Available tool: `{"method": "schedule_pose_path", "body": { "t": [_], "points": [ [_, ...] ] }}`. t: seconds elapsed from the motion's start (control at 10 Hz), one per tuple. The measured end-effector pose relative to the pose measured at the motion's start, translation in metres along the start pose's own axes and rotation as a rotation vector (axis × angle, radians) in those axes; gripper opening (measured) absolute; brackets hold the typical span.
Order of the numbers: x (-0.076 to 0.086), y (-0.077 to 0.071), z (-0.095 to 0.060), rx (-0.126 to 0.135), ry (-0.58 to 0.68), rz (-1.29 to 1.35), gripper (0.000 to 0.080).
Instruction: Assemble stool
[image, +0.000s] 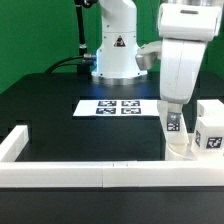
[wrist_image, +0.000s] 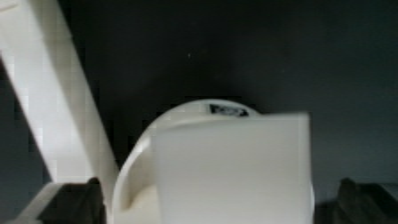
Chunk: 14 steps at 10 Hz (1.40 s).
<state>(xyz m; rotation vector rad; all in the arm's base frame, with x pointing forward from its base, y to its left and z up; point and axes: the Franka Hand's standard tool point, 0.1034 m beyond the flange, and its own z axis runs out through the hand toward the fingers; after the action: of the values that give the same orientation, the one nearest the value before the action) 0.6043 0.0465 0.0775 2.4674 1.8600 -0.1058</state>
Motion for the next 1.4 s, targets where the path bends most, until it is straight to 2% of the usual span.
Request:
{"method": "schedule_pose_path", "body": {
  "t": [0.1, 0.3, 0.4, 0.5, 0.8, 1.1, 1.3, 1.4],
  "points": [
    [-0.0003, 0.0001, -0.0001, 0.000, 0.000, 0.018, 0.0649],
    [-0.0014, 0.0000, 0.0004, 0.001, -0.001, 0.047, 0.0395],
    [-0.0015, -0.0001, 0.0005, 0.002, -0.001, 0.121, 0.0395],
    [-0.0017, -0.0002, 0.0007, 0.002, -0.001, 0.196, 0.0335],
    [-0.0017, -0.0005, 0.0010, 0.003, -0.001, 0.398, 0.0335],
    [0.0015, 0.0004, 0.0019, -0.002, 0.002, 0.731, 0.0337],
    [0.0039, 0.0004, 0.0020, 0.011, 0.005, 1.054, 0.0337],
    [0.0053, -0.0014, 0.0025, 0.035, 0.013, 1.231, 0.0337]
  ]
}}
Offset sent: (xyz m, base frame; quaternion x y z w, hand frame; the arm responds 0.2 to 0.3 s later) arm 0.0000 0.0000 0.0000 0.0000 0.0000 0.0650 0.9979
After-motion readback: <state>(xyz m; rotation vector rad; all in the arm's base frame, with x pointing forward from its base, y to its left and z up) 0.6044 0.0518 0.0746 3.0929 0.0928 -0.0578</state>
